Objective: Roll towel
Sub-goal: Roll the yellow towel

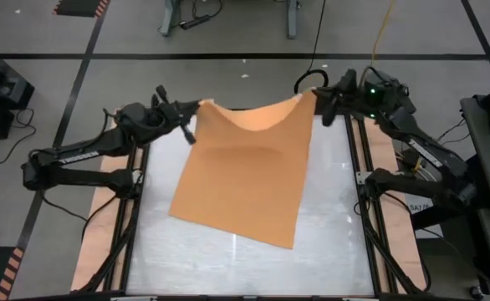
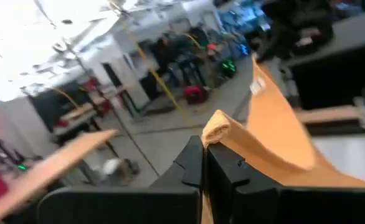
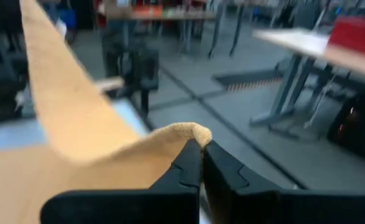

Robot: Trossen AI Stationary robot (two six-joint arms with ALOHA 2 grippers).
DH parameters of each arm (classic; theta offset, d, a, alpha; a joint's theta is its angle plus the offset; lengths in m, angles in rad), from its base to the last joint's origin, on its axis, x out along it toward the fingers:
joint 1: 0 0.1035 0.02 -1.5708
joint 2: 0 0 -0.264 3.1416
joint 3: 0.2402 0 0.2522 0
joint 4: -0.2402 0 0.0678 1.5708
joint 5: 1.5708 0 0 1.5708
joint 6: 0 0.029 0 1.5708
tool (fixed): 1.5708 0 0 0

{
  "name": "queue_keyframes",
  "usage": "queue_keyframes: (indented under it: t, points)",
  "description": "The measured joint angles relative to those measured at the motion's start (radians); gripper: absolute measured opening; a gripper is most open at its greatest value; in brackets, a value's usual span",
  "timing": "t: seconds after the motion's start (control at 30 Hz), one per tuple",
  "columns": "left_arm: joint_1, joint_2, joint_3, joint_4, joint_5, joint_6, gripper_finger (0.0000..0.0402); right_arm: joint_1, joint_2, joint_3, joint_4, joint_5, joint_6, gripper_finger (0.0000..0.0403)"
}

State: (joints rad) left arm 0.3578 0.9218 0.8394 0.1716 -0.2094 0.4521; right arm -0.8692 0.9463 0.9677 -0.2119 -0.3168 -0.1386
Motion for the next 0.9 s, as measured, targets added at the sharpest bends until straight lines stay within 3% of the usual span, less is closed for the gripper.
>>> queue_keyframes:
  t: [0.2, 0.37, 0.5, 0.6, 0.73, 0.9]
  points:
    - [0.166, 0.122, 0.014, 0.307, 0.006, 0.001, 0.0008, -0.017, 0.144, 0.072, 0.172, 0.000, 0.020, 0.0000]
    - [0.285, 0.234, 0.112, 0.341, 0.050, -0.027, 0.0008, -0.046, 0.261, 0.246, 0.130, -0.002, -0.015, 0.0000]
    - [0.319, 0.247, 0.156, 0.327, 0.030, 0.003, 0.0008, -0.075, 0.328, 0.383, 0.055, -0.001, -0.055, 0.0000]
    - [0.346, 0.200, 0.181, 0.257, 0.016, -0.015, 0.0008, -0.097, 0.361, 0.468, 0.003, -0.017, -0.064, 0.0000]
    - [0.366, 0.129, 0.197, 0.045, 0.032, -0.062, 0.0008, -0.107, 0.372, 0.496, -0.078, -0.054, -0.072, 0.0000]
    - [0.363, 0.070, 0.196, -0.212, 0.118, -0.070, 0.0008, -0.099, 0.374, 0.495, -0.224, -0.100, -0.103, 0.0000]
